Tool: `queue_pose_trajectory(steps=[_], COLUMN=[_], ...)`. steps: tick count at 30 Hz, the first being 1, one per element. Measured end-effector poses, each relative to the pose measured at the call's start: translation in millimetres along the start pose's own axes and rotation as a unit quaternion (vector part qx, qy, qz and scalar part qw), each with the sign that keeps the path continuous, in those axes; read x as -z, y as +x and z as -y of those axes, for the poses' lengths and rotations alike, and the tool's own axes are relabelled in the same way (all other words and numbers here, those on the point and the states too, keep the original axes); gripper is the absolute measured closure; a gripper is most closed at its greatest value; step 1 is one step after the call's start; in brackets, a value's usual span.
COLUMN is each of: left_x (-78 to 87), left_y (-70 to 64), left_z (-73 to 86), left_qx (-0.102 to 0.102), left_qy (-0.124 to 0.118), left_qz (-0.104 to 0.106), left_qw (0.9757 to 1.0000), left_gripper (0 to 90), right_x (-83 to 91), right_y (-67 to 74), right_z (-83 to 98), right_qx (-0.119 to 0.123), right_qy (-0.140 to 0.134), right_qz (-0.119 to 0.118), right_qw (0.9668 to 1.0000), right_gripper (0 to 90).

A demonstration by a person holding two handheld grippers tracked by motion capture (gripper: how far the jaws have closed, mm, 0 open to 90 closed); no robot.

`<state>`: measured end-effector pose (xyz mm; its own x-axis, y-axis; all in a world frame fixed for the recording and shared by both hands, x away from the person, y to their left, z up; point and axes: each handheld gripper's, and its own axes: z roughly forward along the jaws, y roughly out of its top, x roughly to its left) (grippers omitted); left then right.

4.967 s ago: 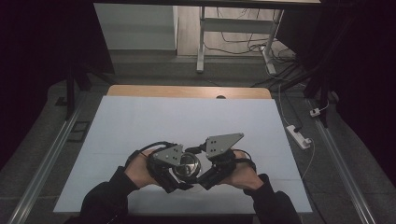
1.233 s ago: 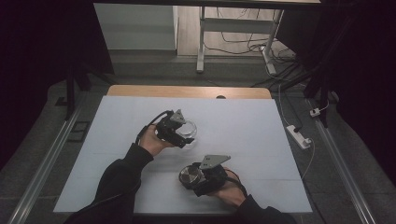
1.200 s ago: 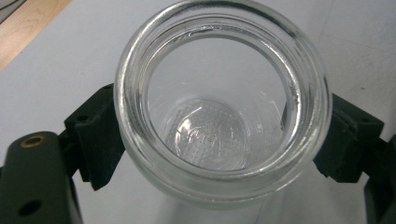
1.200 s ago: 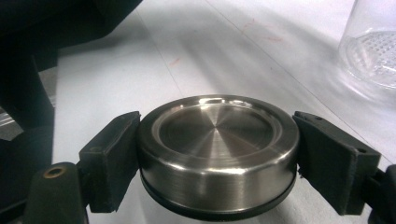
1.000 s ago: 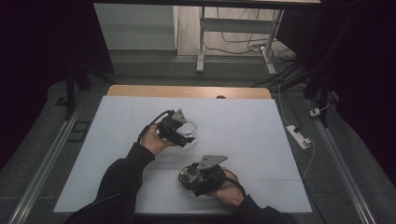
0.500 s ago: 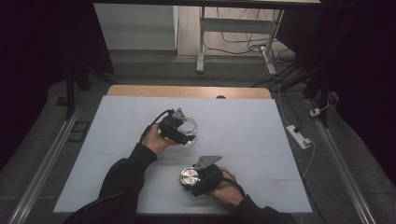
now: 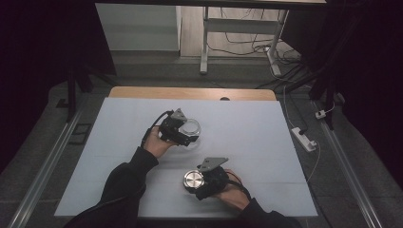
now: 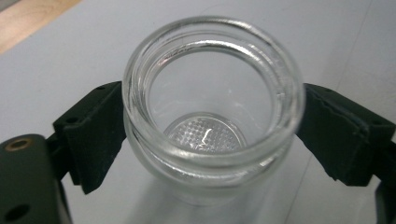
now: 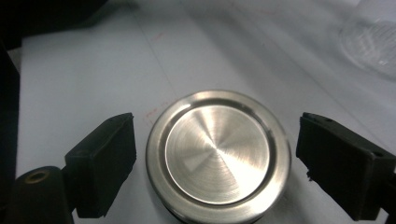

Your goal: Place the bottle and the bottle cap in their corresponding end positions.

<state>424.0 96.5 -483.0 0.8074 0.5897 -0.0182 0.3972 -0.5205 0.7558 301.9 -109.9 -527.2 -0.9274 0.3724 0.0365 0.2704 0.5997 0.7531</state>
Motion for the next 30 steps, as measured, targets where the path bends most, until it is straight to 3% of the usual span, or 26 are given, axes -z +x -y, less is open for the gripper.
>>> queue_pose_trajectory(steps=[7,16,25,30], left_x=[10.0,18.0,36.2,42.2], left_y=[-6.0,-10.3,-17.2,-22.1], left_z=[3.5,9.2,15.9,22.0], left_qx=[0.0,0.009,0.017,0.026], left_qy=[-0.004,-0.007,-0.028,-0.039], left_qz=[0.005,0.017,0.03,0.048], left_qw=[1.0,0.9998,0.999,0.9978], left_gripper=[6.3,3.4,2.3,1.7], right_x=[11.9,17.6,28.8,34.5], right_y=[-0.7,2.0,-0.5,-4.5], right_z=[-3.6,-5.0,-5.7,-5.5], right_qx=[-0.006,-0.004,-0.013,-0.029], right_qy=[-0.02,-0.02,-0.036,-0.043], right_qz=[0.001,0.0,0.004,0.002], right_qw=[0.9998,0.9998,0.9992,0.9986], right_gripper=[9.7,8.4,7.5,7.5])
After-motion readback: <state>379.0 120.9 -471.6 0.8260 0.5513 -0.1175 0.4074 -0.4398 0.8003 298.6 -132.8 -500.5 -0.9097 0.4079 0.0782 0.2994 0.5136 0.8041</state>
